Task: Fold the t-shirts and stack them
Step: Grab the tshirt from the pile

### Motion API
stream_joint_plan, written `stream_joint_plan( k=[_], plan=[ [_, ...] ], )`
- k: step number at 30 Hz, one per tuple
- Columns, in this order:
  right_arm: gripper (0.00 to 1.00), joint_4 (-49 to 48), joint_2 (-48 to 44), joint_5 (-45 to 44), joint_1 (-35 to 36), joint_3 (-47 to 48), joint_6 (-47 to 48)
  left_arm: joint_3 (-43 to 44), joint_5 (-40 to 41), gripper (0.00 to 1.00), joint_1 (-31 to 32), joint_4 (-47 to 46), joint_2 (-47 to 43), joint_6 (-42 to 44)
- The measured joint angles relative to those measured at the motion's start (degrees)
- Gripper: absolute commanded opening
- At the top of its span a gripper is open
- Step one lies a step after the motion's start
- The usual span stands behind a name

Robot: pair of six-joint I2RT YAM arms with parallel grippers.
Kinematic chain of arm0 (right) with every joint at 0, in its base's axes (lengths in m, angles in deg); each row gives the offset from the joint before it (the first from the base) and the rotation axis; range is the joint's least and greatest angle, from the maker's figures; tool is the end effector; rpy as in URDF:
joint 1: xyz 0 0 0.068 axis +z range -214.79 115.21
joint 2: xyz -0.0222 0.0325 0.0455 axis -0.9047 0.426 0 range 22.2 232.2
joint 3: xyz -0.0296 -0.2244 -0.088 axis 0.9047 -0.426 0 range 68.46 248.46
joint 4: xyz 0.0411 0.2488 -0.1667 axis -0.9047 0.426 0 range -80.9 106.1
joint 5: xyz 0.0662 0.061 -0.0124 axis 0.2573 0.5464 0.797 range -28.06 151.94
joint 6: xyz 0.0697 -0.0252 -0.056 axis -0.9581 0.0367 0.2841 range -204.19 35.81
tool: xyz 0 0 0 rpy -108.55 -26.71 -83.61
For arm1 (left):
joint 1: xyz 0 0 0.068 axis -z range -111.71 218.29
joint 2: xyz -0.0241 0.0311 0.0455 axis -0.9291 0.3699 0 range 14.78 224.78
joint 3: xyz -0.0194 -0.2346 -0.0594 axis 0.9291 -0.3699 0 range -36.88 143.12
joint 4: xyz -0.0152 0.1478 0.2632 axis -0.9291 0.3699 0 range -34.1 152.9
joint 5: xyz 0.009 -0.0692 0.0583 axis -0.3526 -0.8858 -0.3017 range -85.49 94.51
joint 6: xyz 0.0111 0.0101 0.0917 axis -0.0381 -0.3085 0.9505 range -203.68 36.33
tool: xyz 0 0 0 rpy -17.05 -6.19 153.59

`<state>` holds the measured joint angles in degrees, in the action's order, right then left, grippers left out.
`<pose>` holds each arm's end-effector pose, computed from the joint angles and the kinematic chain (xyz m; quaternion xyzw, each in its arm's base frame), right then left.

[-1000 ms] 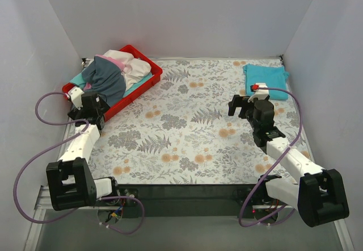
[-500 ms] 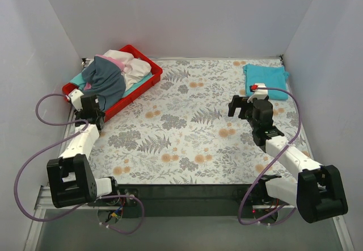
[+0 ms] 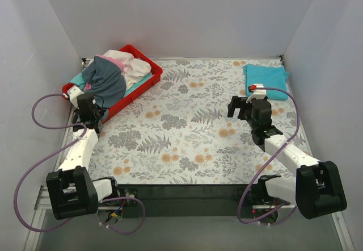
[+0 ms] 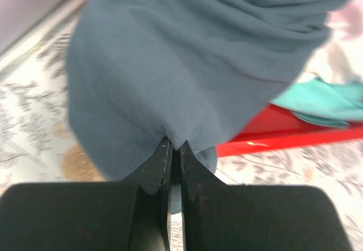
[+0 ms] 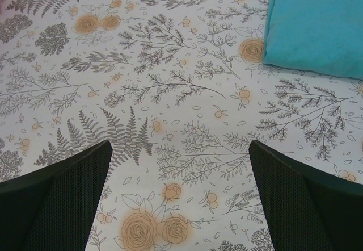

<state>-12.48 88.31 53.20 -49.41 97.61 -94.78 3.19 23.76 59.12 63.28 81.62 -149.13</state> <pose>0.3341 0.0787 0.1596 0.0130 0.7942 0.0768 0.6026 0.3305 0.0813 0.1655 -0.5903 0.6454 -0.0876 0.4768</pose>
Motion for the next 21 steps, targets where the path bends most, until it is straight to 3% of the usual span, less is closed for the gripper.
stream_joint_plan(
  k=[5, 10, 14, 21],
  plan=[
    [0.98, 0.0, 0.9, 0.3, 0.0, 0.0, 0.0, 2.8, -8.9, 0.00, 0.1, -0.9, -1.4, 0.0],
    [0.98, 0.0, 1.1, 0.9, 0.0, 0.0, 0.0, 16.7, -17.8, 0.00, 1.4, -1.4, -1.4, 0.0],
    [0.98, 0.0, 1.0, 1.4, 0.0, 0.0, 0.0, 29.4, -29.5, 0.00, 3.7, -3.8, -0.9, -1.1],
    [0.98, 0.1, -1.0, 1.9, 0.0, 0.0, 0.0, 41.0, -44.0, 0.00, 16.1, -9.6, 2.1, -2.1]
  ],
)
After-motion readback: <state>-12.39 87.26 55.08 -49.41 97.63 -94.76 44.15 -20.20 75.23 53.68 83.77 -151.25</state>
